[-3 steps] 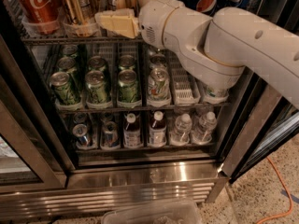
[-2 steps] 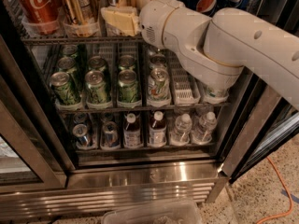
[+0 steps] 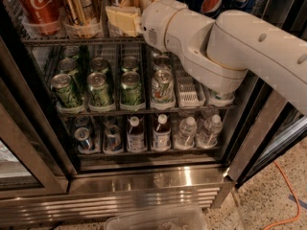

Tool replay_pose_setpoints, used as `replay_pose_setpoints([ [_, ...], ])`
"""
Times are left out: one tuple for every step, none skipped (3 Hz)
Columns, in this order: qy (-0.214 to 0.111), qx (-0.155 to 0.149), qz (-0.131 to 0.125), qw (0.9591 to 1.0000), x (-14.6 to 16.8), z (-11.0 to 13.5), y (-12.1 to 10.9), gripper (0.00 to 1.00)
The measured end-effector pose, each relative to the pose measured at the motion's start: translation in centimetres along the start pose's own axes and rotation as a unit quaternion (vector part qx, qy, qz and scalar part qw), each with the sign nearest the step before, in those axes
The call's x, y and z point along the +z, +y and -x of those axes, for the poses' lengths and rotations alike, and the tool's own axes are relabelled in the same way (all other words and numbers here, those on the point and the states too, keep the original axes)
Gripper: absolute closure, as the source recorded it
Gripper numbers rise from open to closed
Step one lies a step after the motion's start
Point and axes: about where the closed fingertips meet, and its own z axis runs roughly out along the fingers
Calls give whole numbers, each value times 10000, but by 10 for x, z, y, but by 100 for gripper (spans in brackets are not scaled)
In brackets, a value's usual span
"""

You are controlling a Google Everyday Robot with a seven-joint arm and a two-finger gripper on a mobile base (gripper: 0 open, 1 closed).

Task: Pick orange can from top shelf of fridge

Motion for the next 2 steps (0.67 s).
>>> replay_pose_setpoints([
  [29, 8, 54, 10000, 0, -2, 6, 100],
  [25, -11, 101, 9999, 2, -1, 10, 100],
])
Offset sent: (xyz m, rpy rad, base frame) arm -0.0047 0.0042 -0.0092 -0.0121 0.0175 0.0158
